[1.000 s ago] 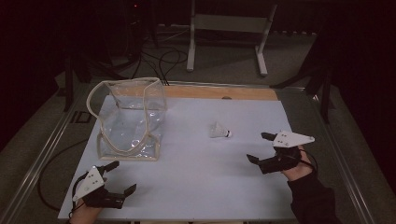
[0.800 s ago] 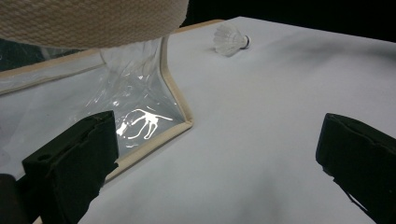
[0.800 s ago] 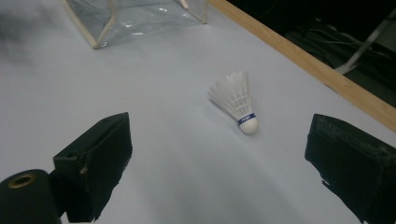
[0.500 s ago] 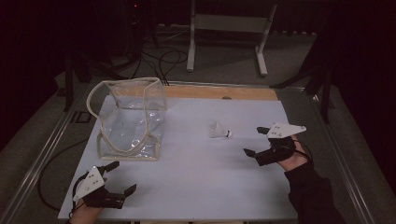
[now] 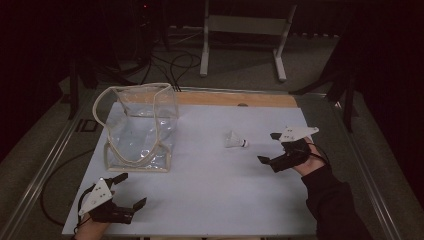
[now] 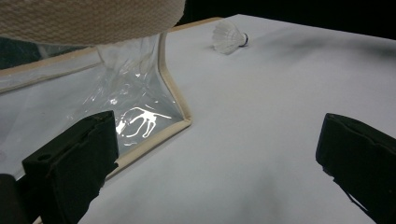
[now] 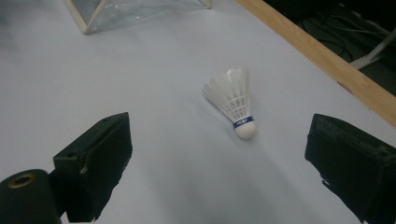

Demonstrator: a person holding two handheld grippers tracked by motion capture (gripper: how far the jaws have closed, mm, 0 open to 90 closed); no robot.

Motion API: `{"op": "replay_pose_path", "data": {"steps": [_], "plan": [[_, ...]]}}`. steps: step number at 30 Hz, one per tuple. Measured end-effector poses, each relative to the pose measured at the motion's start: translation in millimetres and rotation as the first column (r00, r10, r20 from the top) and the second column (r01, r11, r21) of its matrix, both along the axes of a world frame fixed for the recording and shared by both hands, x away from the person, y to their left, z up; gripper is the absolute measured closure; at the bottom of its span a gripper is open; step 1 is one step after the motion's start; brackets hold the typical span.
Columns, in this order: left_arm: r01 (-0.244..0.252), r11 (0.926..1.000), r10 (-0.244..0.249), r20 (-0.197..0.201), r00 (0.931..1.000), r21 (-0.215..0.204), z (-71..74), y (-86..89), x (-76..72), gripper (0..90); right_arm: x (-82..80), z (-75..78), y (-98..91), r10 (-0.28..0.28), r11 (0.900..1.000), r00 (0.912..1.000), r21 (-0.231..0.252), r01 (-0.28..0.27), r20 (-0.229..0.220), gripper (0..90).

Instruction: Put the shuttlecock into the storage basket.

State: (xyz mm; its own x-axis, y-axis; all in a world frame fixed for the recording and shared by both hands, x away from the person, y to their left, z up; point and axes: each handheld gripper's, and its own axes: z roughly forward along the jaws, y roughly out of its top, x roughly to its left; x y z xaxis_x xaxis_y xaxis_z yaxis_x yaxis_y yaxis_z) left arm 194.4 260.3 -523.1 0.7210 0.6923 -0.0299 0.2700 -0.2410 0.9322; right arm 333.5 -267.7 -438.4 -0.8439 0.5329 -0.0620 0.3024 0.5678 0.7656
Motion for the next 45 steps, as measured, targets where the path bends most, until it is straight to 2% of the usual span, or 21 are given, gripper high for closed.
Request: {"op": "replay_pose_path", "data": {"steps": [3, 6, 12, 15, 16, 17, 18, 19, 24, 26, 27, 30, 32, 34, 36, 38, 39, 41, 43, 44, 45], "plan": [[0.0, 1.0, 0.0, -0.001, 1.0, -0.002, -0.2, -0.4, -0.1, 0.4, 6.2, -3.5, 2.5, 0.022, 0.9997, 0.9997, -0.008, -0.022, -0.01, 7.3], [0.001, 1.0, -0.001, -0.001, 1.0, -0.002, -0.2, -0.1, 0.0, 0.4, 9.2, -6.3, 4.2, 0.034, 0.9992, 0.9992, -0.019, -0.034, 0.02, 7.3], [0.001, 1.0, -0.001, -0.004, 1.0, -0.005, -0.7, -0.4, 0.2, 0.4, 14.8, -10.5, 7.7, 0.037, 0.9981, 0.9993, -0.048, -0.037, 0.0, 7.3], [0.001, 1.0, -0.001, -0.003, 1.0, -0.004, -0.7, -0.4, 0.2, 0.4, 21.9, -15.2, 9.7, 0.02, 0.9945, 0.9993, -0.102, -0.023, -0.031, 7.7], [0.001, 1.0, -0.001, -0.003, 1.0, -0.005, -0.6, -0.2, 0.1, 0.4, 24.1, -16.5, 10.0, 0.027, 0.9937, 0.9987, -0.108, -0.031, -0.043, 12.0], [0.001, 1.0, -0.001, -0.003, 1.0, -0.005, -0.6, -0.2, 0.1, 0.4, 27.0, -17.9, 9.8, 0.036, 0.9938, 0.9969, -0.103, -0.043, -0.071, 11.0], [0.001, 1.0, -0.001, -0.003, 1.0, -0.004, -0.7, -0.3, 0.1, 0.4, 27.0, -17.9, 9.8, 0.036, 0.9938, 0.9969, -0.103, -0.043, -0.071, 11.0], [0.001, 1.0, -0.001, -0.004, 1.0, -0.005, -0.8, -0.5, 0.1, 0.4, 30.2, -19.9, 10.3, 0.019, 0.9908, 0.9979, -0.132, -0.027, -0.062, 11.1], [0.003, 1.0, -0.003, -0.004, 1.0, -0.004, -0.9, -0.7, 0.2, 0.4, 36.6, -22.8, 11.8, 0.024, 0.9879, 0.9946, -0.15, -0.039, -0.101, 10.5], [0.004, 1.0, -0.004, -0.002, 1.0, -0.004, -0.6, -0.6, 0.2, 0.4, 41.2, -25.9, 13.4, 0.028, 0.9837, 0.9886, -0.171, -0.053, -0.148, 10.8], [0.003, 1.0, -0.003, -0.002, 1.0, -0.004, -0.6, -0.7, 0.1, 0.4, 44.5, -27.5, 14.1, 0.037, 0.9835, 0.9802, -0.167, -0.07, -0.195, 13.2], [0.004, 1.0, -0.004, -0.002, 1.0, -0.004, -0.6, -0.6, 0.0, 0.4, 48.3, -29.9, 16.2, 0.036, 0.9826, 0.9788, -0.171, -0.071, -0.201, 13.0], [0.004, 1.0, -0.004, -0.002, 1.0, -0.004, -0.6, -0.6, 0.0, 0.4, 50.5, -32.0, 17.7, 0.046, 0.9799, 0.9777, -0.181, -0.084, -0.205, 13.0], [0.005, 1.0, -0.005, -0.002, 1.0, -0.003, -0.7, -0.7, 0.0, 0.4, 51.6, -34.6, 18.8, 0.028, 0.9766, 0.9832, -0.205, -0.066, -0.18, 10.9], [0.005, 1.0, -0.005, -0.002, 1.0, -0.004, -0.7, -0.7, 0.1, 0.4, 55.4, -37.8, 20.0, 0.054, 0.9734, 0.9736, -0.206, -0.101, -0.222, 12.9], [0.005, 1.0, -0.005, -0.002, 1.0, -0.003, -0.8, -0.8, 0.1, 0.4, 56.6, -39.7, 21.3, 0.052, 0.9692, 0.9771, -0.225, -0.1, -0.206, 14.3], [0.006, 1.0, -0.006, -0.003, 1.0, -0.003, -0.8, -0.8, 0.2, 0.4, 58.7, -40.5, 22.4, 0.046, 0.9701, 0.9733, -0.222, -0.097, -0.225, 15.4], [0.006, 1.0, -0.006, -0.003, 1.0, -0.002, -0.8, -0.9, 0.2, 0.4, 60.6, -41.3, 24.9, 0.046, 0.965, 0.9759, -0.243, -0.098, -0.213, 14.4], [0.008, 1.0, -0.008, -0.003, 1.0, -0.003, -0.8, -0.9, 0.1, 0.4, 63.5, -41.7, 27.4, 0.055, 0.9632, 0.9728, -0.245, -0.111, -0.225, 13.0], [0.009, 0.9999, -0.009, -0.004, 0.9999, -0.004, -0.8, -1.0, 0.1, 0.4, 64.5, -41.3, 28.9, 0.05, 0.9594, 0.9767, -0.262, -0.105, -0.209, 12.8], [0.01, 0.9999, -0.01, -0.004, 0.9999, -0.003, -0.9, -1.1, 0.1, 0.4, 66.2, -40.7, 30.6, 0.06, 0.9524, 0.9742, -0.28, -0.121, -0.217, 12.6]]}}
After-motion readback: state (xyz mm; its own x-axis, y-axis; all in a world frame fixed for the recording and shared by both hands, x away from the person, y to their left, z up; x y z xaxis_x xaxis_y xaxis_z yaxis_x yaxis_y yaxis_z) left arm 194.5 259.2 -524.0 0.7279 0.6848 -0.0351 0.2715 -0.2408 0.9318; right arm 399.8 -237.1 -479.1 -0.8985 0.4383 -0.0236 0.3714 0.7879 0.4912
